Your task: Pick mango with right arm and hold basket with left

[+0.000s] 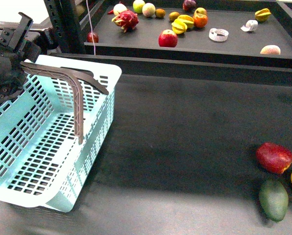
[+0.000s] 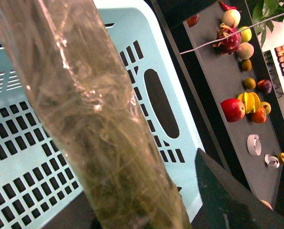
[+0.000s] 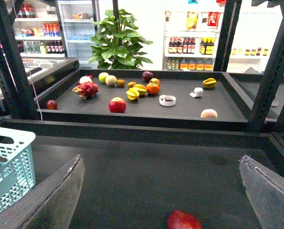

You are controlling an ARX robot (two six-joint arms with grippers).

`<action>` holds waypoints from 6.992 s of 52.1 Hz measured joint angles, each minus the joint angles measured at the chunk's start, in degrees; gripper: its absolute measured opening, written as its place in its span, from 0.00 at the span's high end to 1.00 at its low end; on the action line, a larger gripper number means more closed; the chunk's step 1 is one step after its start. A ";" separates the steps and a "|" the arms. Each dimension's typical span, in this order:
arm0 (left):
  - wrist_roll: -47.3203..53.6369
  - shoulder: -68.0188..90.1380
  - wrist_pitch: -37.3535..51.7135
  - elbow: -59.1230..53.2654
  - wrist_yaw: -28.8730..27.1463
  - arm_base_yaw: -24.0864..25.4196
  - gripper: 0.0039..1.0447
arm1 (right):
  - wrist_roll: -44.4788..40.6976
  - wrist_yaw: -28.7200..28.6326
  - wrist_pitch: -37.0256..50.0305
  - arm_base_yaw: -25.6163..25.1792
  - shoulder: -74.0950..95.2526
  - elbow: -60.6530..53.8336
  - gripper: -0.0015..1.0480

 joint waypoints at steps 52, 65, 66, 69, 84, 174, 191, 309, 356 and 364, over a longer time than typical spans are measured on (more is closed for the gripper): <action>22.84 -24.28 8.72 -20.79 15.82 -21.46 0.94 | 0.00 0.02 0.00 0.00 0.00 0.00 0.08; 26.23 -23.76 12.63 -20.70 13.22 -26.27 0.95 | 0.00 0.00 0.00 0.00 0.00 0.00 0.08; 26.56 -23.74 12.87 -20.70 13.14 -26.58 0.95 | 0.00 0.00 0.00 0.00 0.00 0.00 0.08; 27.47 -23.74 13.62 -20.68 12.81 -27.34 0.95 | 0.00 0.02 0.00 0.00 0.00 0.00 0.08; 27.54 -23.67 15.76 -20.24 14.69 -29.51 0.95 | 0.00 0.00 0.00 0.00 0.00 0.00 0.08; 29.46 -23.78 15.37 -20.24 13.22 -30.21 0.95 | -7.74 -17.79 44.74 -23.39 98.16 17.81 0.08; 29.46 -23.78 15.34 -20.24 13.20 -30.18 0.95 | -10.75 -14.32 46.73 -25.77 123.67 29.46 0.08; 29.46 -23.78 15.34 -20.24 13.22 -30.18 0.95 | 6.69 -33.86 29.24 -12.48 94.62 35.36 0.47; 29.46 -23.74 15.02 -20.50 13.20 -30.18 0.95 | 20.55 -15.12 38.64 17.73 91.76 38.18 0.08; 29.48 -23.78 15.02 -20.50 12.96 -30.16 0.95 | 21.00 -13.97 34.82 13.86 78.60 31.87 0.08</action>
